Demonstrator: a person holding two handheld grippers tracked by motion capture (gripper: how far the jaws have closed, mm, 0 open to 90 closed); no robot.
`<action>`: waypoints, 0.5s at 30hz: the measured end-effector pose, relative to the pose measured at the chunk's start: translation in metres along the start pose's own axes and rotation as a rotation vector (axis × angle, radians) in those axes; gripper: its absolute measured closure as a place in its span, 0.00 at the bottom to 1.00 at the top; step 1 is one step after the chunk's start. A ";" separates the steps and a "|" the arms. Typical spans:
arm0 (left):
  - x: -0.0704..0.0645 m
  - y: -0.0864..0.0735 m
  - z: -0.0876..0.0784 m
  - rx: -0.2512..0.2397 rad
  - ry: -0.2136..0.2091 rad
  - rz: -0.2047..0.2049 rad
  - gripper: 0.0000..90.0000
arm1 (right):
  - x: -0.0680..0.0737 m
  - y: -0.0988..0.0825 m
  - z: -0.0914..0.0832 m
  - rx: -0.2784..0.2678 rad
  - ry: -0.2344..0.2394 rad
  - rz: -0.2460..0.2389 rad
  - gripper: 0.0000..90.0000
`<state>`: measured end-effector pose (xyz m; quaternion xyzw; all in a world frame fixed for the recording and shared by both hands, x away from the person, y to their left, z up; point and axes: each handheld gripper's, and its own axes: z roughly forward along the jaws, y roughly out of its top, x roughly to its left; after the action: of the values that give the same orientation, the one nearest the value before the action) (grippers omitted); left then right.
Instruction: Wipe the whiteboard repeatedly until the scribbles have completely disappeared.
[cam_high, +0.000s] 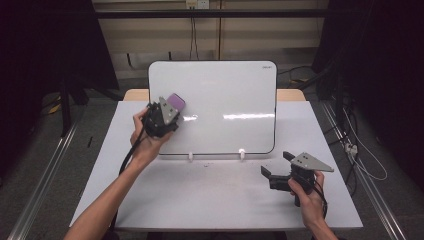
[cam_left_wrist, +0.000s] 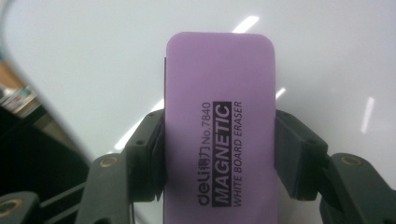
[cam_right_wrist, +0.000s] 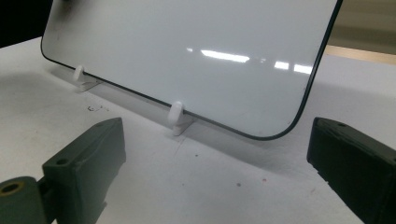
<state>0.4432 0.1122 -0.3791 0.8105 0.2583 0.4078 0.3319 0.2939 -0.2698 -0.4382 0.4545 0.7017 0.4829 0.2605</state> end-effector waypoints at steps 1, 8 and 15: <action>-0.007 -0.004 -0.001 -0.006 -0.014 0.002 0.46 | 0.000 0.000 0.000 -0.002 0.000 0.002 0.05; 0.010 -0.003 -0.001 -0.014 0.004 -0.015 0.46 | 0.000 -0.001 0.001 0.002 0.008 -0.001 0.05; 0.058 0.003 -0.001 -0.011 0.089 -0.123 0.46 | 0.000 -0.001 0.001 0.006 0.006 0.001 0.05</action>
<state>0.4743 0.1505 -0.3482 0.7723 0.3200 0.4237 0.3488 0.2945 -0.2699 -0.4395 0.4544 0.7036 0.4822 0.2569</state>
